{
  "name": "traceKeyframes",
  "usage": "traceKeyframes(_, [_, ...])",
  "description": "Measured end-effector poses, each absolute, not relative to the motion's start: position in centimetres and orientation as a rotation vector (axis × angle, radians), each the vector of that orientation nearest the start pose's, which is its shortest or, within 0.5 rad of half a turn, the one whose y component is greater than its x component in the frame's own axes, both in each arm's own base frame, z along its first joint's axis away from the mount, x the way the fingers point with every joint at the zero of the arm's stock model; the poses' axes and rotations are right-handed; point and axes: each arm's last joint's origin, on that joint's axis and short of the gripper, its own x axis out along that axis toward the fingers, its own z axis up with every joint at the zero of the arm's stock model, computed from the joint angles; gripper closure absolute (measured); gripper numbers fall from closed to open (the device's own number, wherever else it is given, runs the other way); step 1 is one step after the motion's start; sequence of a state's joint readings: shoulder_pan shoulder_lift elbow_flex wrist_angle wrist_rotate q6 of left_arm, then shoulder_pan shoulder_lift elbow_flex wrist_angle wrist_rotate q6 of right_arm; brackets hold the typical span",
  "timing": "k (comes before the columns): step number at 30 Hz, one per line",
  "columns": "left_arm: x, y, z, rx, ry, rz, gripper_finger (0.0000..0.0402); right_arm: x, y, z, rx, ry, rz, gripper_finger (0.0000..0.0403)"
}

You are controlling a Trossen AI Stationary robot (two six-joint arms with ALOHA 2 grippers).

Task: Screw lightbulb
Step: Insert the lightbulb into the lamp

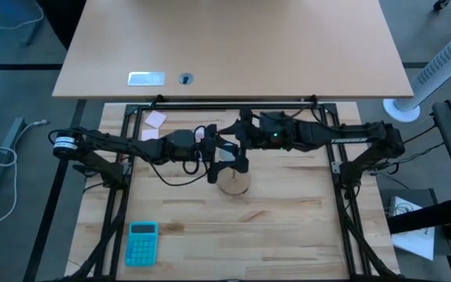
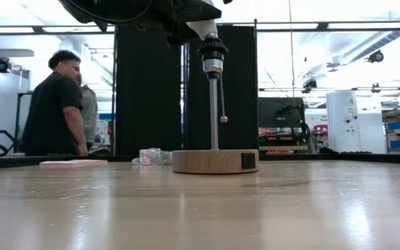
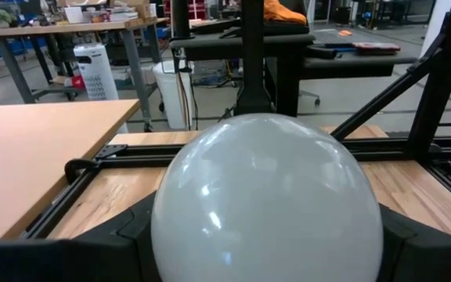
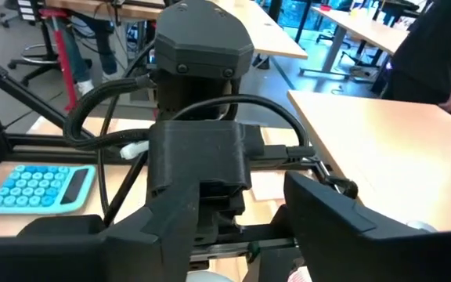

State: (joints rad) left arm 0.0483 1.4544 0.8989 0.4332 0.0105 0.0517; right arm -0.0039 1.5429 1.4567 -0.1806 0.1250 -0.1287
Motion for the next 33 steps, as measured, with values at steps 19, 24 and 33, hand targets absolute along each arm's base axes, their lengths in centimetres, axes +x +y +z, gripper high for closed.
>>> traceKeyframes(19, [32.5,1.5,27.6,0.044,0.122,0.035,0.0149,33.7,-0.8,38.6,-0.104,0.340,-0.127,0.0293])
traceKeyframes(24, [32.5,1.5,27.6,0.044,0.123,0.035,0.0149,33.4,-0.5,38.9,-0.085,0.332,-0.099,0.0317])
traceKeyframes(33, [32.5,1.5,27.6,0.043,0.124,0.035,0.0149,33.7,-0.4,38.4,-0.032,0.353,-0.054,0.0370])
